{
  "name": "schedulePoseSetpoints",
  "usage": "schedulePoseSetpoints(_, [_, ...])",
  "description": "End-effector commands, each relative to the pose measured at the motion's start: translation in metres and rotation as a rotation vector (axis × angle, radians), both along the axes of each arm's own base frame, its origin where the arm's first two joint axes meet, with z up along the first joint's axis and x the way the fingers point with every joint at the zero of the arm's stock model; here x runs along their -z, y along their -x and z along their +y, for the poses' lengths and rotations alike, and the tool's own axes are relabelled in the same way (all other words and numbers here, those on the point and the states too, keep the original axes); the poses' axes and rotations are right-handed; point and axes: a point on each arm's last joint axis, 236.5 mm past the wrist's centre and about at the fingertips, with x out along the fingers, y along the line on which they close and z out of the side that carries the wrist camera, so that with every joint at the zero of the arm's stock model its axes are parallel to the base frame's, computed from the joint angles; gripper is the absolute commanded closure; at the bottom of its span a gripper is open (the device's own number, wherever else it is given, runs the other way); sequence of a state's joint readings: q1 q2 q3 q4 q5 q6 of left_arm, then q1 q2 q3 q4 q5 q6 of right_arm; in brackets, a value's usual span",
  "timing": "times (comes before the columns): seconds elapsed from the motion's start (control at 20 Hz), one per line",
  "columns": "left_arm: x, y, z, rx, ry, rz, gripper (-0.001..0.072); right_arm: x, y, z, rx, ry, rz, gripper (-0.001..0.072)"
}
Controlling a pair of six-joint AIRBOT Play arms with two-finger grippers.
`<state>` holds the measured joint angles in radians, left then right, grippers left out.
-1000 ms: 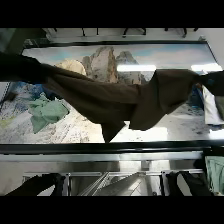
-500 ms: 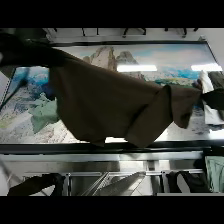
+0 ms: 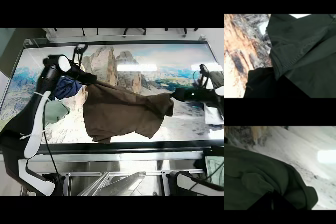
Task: Fold the shirts.
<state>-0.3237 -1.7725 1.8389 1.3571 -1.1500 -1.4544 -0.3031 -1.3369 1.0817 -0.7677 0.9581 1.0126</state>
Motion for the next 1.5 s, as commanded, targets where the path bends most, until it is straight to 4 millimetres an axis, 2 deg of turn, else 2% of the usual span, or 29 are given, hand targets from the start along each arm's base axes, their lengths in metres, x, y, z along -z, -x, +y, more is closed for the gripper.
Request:
schedulePoseSetpoints(0.0, [0.019,-0.019,-0.01,0.003,0.018,-0.038,0.0688,0.009,-0.036,0.005,0.037,-0.108,-0.091,0.0681])
schedulePoseSetpoints(0.05, [0.012,-0.024,-0.011,0.0,0.027,-0.061,0.0685,0.005,-0.041,0.002,0.065,-0.112,-0.11,0.0628])
schedulePoseSetpoints(0.1, [0.003,-0.027,-0.011,-0.001,0.031,-0.079,0.0387,0.004,-0.043,0.0,0.074,-0.114,-0.113,0.0142])
schedulePoseSetpoints(0.15, [-0.007,-0.031,-0.007,-0.026,0.038,-0.087,0.0018,0.003,-0.04,0.0,0.066,-0.119,-0.099,-0.0002])
schedulePoseSetpoints(0.2, [-0.016,-0.029,0.004,-0.041,0.017,-0.066,0.0014,-0.003,-0.031,0.003,0.032,-0.144,-0.071,-0.0001])
schedulePoseSetpoints(0.25, [-0.025,-0.02,0.022,-0.063,-0.016,-0.016,0.0015,-0.011,-0.018,0.004,0.014,-0.184,-0.027,0.0001])
schedulePoseSetpoints(0.3, [-0.032,-0.001,0.04,-0.067,-0.051,0.059,0.0015,-0.02,0.002,0.001,0.015,-0.23,0.045,0.0003])
schedulePoseSetpoints(0.4, [-0.029,0.048,0.068,-0.077,-0.086,0.229,0.0017,-0.026,0.047,-0.008,-0.002,-0.241,0.172,0.0021])
schedulePoseSetpoints(0.5, [-0.003,0.098,0.086,-0.127,-0.099,0.338,0.0024,-0.021,0.083,-0.018,0.019,-0.16,0.228,0.0021])
schedulePoseSetpoints(0.55, [0.016,0.121,0.09,-0.145,-0.097,0.358,0.0121,-0.021,0.094,-0.015,0.032,-0.151,0.219,0.0021])
schedulePoseSetpoints(0.6, [0.038,0.144,0.091,-0.171,-0.077,0.378,0.0132,-0.022,0.101,-0.008,0.043,-0.155,0.202,0.0021])
schedulePoseSetpoints(0.75, [0.09,0.203,0.072,-0.268,0.12,0.528,0.013,-0.02,0.122,0.017,0.057,-0.207,0.173,0.0021])
schedulePoseSetpoints(0.85, [0.111,0.215,0.065,-0.346,0.25,0.591,0.013,-0.015,0.132,0.025,0.051,-0.22,0.183,0.0021])
schedulePoseSetpoints(1.0, [0.14,0.22,0.068,-0.426,0.304,0.643,0.0092,-0.016,0.132,0.035,0.036,-0.24,0.178,0.0021])
schedulePoseSetpoints(1.2, [0.164,0.222,0.045,-0.411,0.358,0.734,0.0093,-0.025,0.125,0.039,0.046,-0.28,0.148,0.0021])
schedulePoseSetpoints(1.3, [0.168,0.222,0.028,-0.364,0.342,0.752,0.0116,-0.025,0.124,0.038,0.049,-0.278,0.146,0.0021])
schedulePoseSetpoints(1.35, [0.166,0.222,0.019,-0.335,0.334,0.745,0.0275,-0.023,0.124,0.036,0.053,-0.269,0.146,0.0021])
schedulePoseSetpoints(1.4, [0.161,0.22,0.012,-0.299,0.325,0.726,0.0612,-0.019,0.125,0.033,0.056,-0.25,0.155,0.0021])
schedulePoseSetpoints(1.45, [0.152,0.218,0.006,-0.253,0.31,0.692,0.0688,-0.013,0.128,0.03,0.066,-0.24,0.184,0.0021])
